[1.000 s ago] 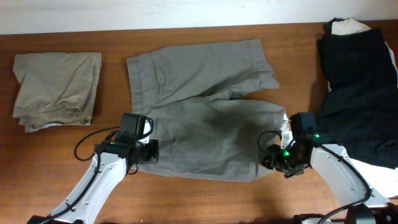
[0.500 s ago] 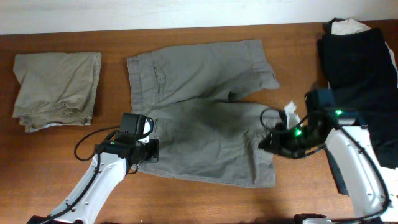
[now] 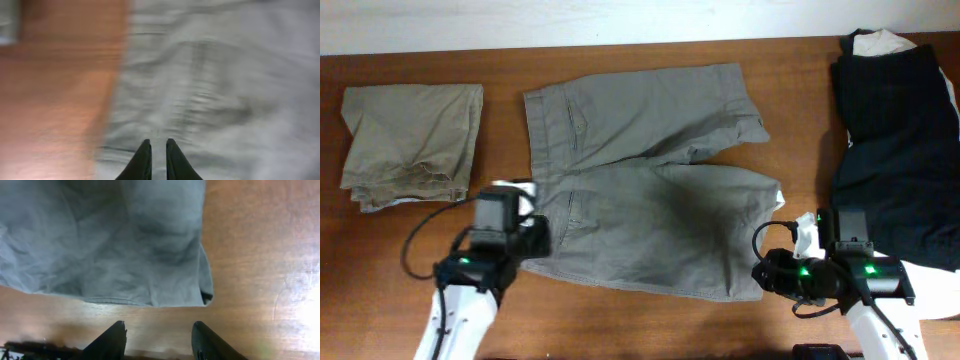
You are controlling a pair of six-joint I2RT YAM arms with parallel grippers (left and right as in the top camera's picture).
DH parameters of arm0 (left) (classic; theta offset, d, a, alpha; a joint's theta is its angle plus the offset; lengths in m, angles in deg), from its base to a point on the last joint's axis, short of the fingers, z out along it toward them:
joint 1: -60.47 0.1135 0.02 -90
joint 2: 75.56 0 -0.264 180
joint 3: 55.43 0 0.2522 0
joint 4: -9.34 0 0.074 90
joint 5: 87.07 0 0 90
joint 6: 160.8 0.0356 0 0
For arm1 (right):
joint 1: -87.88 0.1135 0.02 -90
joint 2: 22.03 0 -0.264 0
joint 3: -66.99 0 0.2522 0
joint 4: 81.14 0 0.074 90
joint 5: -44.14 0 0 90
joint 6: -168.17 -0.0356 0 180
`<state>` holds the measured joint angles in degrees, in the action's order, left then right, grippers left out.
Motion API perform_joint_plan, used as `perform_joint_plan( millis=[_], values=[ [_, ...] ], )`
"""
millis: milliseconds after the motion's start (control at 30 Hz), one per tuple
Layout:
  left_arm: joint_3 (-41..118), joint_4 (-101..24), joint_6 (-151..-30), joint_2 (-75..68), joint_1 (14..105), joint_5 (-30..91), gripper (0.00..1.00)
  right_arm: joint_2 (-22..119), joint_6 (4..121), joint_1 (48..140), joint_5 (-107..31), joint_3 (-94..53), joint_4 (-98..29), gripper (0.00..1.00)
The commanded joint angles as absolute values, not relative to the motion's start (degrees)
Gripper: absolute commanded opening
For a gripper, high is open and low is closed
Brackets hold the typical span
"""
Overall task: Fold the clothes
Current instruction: 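Grasp the bottom edge of the shorts with both grippers, then lift the bottom edge and fold it up over the top half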
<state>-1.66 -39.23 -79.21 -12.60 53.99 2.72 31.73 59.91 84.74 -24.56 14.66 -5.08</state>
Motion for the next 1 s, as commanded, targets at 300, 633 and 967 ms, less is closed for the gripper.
perform_joint_plan(
  millis=[300, 633, 967],
  values=[
    [-1.4, -39.4, -75.4, 7.6, 67.5, 10.9, 0.4, 39.5, 52.1, 84.5, -27.3, 23.7, -18.8, 0.5],
    [-1.4, -38.5, -74.1, 11.9, 67.4, 11.9, 0.25, 39.5, 52.1, 84.5, -28.4, 23.6, -19.0, 0.52],
    [2.3, -39.8, -73.9, 6.3, 67.5, 6.6, 0.57, 39.4, 52.2, 84.5, -28.6, 17.4, -15.7, 0.53]
  ],
)
